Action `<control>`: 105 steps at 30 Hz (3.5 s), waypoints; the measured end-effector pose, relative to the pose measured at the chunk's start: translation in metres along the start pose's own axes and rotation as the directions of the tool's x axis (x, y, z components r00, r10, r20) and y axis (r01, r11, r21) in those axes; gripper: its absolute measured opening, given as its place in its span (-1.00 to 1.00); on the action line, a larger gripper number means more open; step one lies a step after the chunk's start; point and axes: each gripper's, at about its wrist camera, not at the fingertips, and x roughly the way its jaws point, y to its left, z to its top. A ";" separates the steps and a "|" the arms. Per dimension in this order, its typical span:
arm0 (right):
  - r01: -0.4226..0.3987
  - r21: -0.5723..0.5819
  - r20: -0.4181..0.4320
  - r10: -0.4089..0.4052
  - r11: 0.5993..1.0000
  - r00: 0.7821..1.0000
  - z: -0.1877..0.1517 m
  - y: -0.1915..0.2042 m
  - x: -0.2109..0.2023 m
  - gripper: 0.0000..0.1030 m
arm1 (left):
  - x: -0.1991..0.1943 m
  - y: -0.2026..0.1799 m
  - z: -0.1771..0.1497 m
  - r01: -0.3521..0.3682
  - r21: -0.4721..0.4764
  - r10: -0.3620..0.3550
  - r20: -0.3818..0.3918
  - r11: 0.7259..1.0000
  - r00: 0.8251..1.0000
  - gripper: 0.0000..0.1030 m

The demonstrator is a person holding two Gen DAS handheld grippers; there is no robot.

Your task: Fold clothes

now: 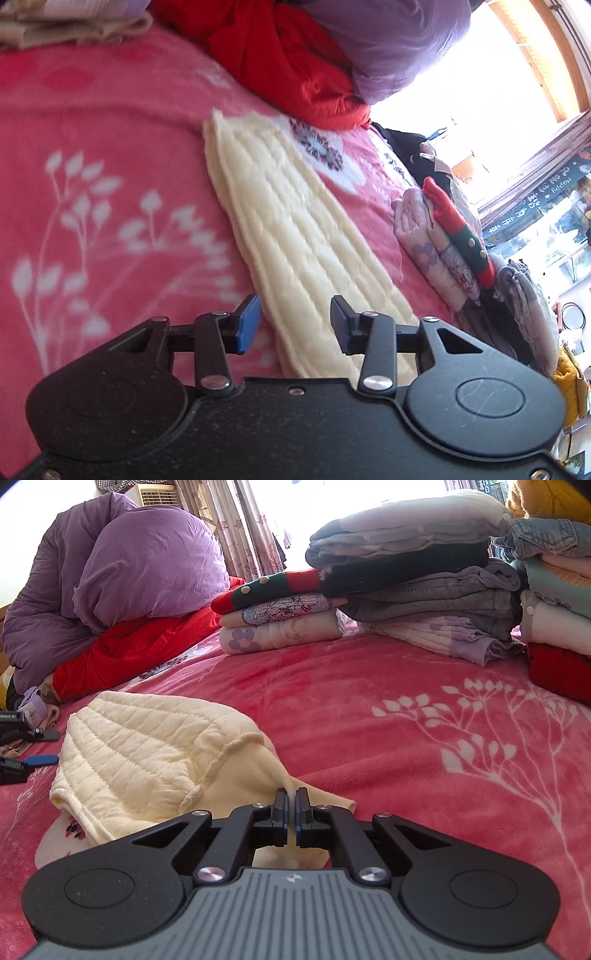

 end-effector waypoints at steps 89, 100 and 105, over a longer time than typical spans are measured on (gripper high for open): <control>-0.375 0.813 0.171 0.433 0.446 0.885 -0.079 -0.064 -0.028 -0.67 | -0.004 0.012 -0.069 0.298 0.004 -0.292 -0.185 0.954 0.938 0.04; -0.033 0.341 0.037 0.021 0.939 0.999 -0.007 -0.009 -0.076 -0.54 | -0.017 0.017 -0.036 0.153 0.103 -0.147 -0.064 0.983 0.987 0.04; -0.101 0.084 -0.067 0.107 0.991 0.992 0.050 0.037 -0.019 -0.34 | -0.009 0.018 -0.010 0.131 0.126 -0.131 -0.008 0.983 0.991 0.02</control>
